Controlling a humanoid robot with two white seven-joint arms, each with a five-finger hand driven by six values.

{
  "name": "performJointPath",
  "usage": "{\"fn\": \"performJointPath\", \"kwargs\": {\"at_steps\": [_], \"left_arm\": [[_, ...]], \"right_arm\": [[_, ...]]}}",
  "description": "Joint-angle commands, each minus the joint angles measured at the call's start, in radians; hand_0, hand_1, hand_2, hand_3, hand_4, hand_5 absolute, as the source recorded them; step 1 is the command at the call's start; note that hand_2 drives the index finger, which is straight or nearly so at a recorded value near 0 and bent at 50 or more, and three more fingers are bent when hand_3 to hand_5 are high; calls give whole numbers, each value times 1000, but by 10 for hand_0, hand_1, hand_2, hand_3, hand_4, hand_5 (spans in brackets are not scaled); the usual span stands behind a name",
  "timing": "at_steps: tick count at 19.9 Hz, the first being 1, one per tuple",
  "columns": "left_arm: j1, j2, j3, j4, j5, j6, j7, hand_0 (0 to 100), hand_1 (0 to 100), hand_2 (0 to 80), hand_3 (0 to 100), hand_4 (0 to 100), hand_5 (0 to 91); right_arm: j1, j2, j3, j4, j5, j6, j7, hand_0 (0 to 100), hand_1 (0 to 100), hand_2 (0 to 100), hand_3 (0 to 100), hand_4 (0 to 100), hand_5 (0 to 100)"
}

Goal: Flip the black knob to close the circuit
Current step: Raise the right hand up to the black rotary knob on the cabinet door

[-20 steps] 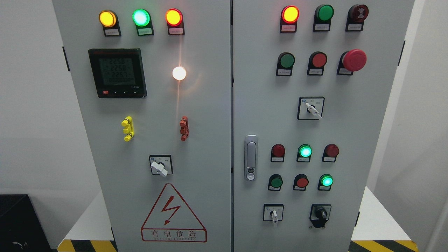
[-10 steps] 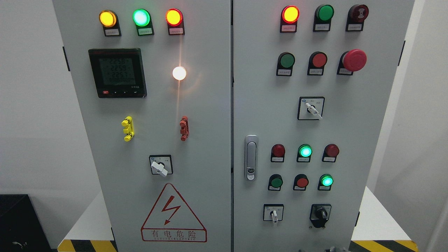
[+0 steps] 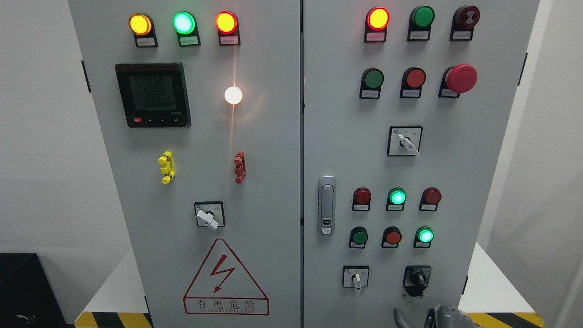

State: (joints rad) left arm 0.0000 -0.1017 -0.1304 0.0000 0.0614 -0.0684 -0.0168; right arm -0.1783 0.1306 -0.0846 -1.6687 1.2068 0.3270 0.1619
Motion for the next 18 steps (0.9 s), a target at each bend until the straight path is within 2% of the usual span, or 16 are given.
{"fn": "performJointPath", "kwargs": {"at_steps": [1, 6, 9, 18], "left_arm": [[21, 0, 0, -23, 0, -1, 0, 120, 556, 0, 0, 0, 0], [21, -1, 0, -23, 0, -1, 0, 120, 556, 0, 0, 0, 0], [21, -1, 0, -23, 0, -1, 0, 120, 556, 0, 0, 0, 0], [21, 0, 0, -23, 0, -1, 0, 120, 556, 0, 0, 0, 0]], "right_arm": [[-29, -3, -21, -6, 13, 1, 10, 0, 53, 877, 1000, 896, 954], [-44, -9, -26, -3, 45, 1, 15, 0, 54, 876, 1000, 896, 954], [-58, -9, -43, -5, 49, 1, 44, 0, 57, 875, 1000, 896, 954], [-73, -9, -58, -5, 68, 0, 51, 0, 59, 875, 1000, 894, 954]]}}
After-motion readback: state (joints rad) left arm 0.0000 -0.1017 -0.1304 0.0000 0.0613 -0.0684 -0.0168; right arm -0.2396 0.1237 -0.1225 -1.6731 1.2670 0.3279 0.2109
